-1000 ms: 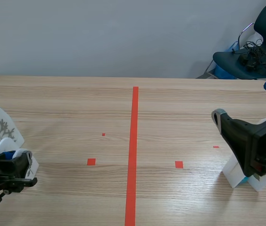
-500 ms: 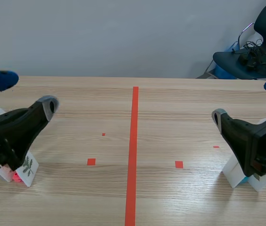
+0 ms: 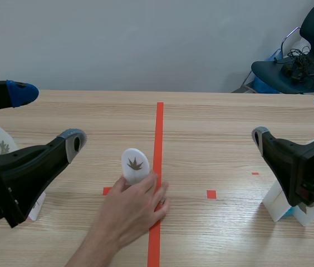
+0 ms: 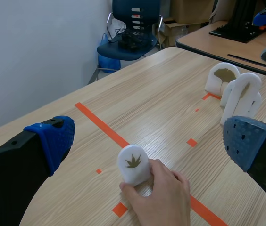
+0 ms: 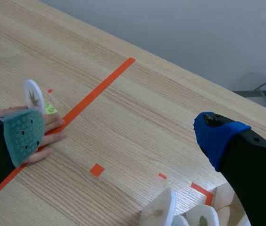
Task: Do the leaf sorting experiment
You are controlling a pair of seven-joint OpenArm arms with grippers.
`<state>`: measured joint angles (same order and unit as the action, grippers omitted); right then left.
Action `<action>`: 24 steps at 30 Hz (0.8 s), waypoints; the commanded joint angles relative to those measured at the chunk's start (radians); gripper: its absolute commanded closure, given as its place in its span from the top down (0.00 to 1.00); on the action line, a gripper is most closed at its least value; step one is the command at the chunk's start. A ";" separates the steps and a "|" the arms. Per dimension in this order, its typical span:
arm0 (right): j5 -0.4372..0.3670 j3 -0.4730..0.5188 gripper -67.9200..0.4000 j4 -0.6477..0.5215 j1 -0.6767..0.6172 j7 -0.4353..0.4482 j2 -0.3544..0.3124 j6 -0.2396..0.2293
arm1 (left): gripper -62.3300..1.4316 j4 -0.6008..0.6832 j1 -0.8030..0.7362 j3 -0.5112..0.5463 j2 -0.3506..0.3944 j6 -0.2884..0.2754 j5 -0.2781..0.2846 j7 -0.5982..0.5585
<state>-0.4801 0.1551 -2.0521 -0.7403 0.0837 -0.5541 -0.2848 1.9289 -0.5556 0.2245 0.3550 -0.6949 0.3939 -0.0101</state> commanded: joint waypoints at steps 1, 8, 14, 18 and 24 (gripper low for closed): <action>-0.007 0.003 1.00 0.000 0.014 0.011 0.000 0.001 | 1.00 -0.003 0.002 -0.005 -0.002 -0.001 0.013 -0.014; -0.006 -0.005 1.00 0.011 0.045 -0.004 0.000 0.000 | 1.00 -0.003 0.002 -0.005 0.038 -0.001 0.013 -0.013; -0.005 -0.107 1.00 0.089 0.140 -0.003 0.001 0.000 | 1.00 -0.003 0.002 -0.005 0.071 -0.001 0.014 0.002; 0.008 -0.228 1.00 0.181 0.240 -0.003 0.035 0.000 | 1.00 -0.004 0.002 -0.005 0.079 -0.001 0.014 0.008; 0.090 -0.404 1.00 0.323 0.401 -0.003 0.145 0.002 | 1.00 -0.004 0.002 -0.005 0.081 -0.001 0.014 0.008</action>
<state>-0.3878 -0.2531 -1.7161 -0.3561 0.0616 -0.4198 -0.2840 1.9240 -0.5541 0.2218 0.4355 -0.6949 0.3939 0.0113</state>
